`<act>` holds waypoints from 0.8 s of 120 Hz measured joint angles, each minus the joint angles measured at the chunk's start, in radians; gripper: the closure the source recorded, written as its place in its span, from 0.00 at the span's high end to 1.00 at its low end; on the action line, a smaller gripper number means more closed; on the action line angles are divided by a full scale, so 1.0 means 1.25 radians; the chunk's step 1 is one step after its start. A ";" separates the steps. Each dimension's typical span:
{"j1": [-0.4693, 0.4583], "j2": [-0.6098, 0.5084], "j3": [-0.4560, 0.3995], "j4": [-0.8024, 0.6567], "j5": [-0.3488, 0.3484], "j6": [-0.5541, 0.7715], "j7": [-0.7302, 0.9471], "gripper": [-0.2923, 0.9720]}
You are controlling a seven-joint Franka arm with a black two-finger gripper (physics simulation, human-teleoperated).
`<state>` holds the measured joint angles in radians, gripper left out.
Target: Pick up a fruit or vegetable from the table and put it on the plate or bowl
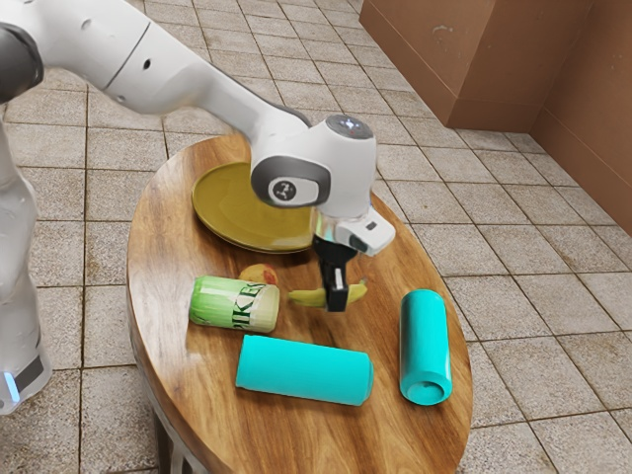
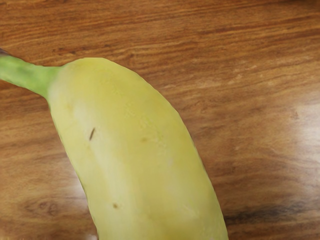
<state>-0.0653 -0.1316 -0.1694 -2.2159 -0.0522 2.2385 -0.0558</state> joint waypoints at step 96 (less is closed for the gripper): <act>0.016 -0.119 0.302 0.062 0.039 -0.140 0.017 0.35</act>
<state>-0.0457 -0.2807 0.2086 -2.1389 -0.0040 2.0639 -0.0349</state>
